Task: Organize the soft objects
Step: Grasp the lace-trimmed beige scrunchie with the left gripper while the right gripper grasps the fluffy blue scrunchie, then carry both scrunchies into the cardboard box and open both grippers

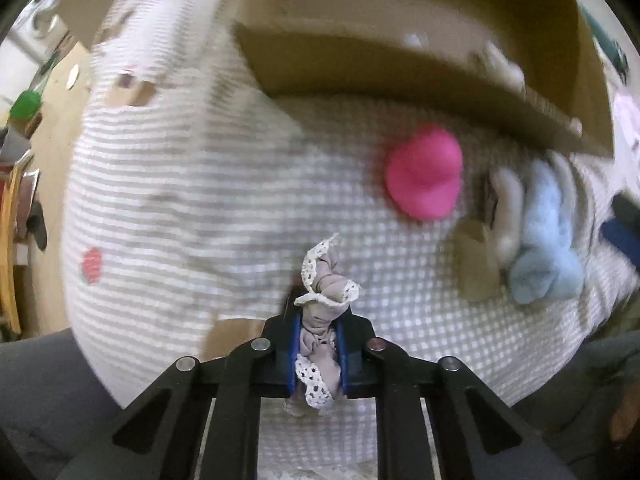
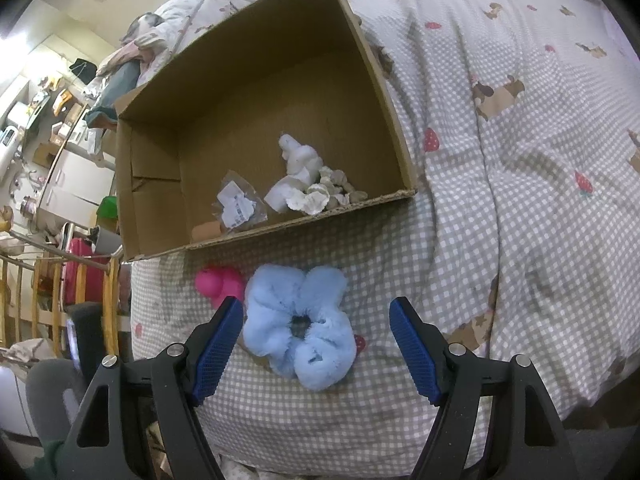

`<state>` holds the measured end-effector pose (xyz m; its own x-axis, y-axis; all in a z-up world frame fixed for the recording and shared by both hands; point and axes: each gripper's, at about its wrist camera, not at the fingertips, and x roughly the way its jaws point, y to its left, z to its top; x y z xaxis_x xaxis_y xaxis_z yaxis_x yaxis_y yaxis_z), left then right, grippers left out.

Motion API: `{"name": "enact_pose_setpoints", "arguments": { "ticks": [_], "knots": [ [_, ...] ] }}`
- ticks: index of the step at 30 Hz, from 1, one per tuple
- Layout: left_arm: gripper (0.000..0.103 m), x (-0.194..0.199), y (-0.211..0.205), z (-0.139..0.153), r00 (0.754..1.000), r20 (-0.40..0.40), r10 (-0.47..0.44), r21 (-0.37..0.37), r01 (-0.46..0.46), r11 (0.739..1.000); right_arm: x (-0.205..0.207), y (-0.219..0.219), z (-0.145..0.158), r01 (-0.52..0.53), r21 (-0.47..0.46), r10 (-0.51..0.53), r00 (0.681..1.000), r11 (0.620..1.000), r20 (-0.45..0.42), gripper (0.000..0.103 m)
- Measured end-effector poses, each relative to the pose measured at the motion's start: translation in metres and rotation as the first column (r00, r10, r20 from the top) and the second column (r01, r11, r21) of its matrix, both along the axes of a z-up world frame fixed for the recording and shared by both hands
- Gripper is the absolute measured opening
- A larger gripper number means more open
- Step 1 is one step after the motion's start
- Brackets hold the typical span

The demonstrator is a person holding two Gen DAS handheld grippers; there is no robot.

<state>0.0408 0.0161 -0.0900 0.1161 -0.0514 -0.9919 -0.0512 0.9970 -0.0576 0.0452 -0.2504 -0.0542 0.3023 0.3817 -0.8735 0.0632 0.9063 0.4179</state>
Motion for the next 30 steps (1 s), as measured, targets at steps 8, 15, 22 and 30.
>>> {"name": "enact_pose_setpoints", "arguments": {
  "ticks": [8,15,22,30],
  "knots": [
    [0.013,-0.002,0.034,0.076,0.994,0.112,-0.013,-0.053,0.019,0.998,0.01,0.022,-0.022,-0.062,0.073,0.069,0.993,0.995,-0.095,0.08],
    [0.013,0.003,0.019,0.053,0.993,0.113,0.017,-0.069,-0.009,0.998,0.02,0.044,-0.035,-0.086,-0.04,0.081,0.99,0.995,-0.117,0.081],
    [0.013,0.01,0.009,0.043,0.99,0.142,0.001,-0.05,0.006,0.999,0.026,0.059,-0.064,-0.113,-0.021,0.108,0.977,0.993,-0.182,0.081],
    [0.013,0.012,0.001,0.043,0.988,0.152,-0.025,-0.035,0.03,0.999,0.016,0.083,-0.053,-0.215,-0.082,0.207,0.974,0.973,-0.095,0.03]
  ]
}}
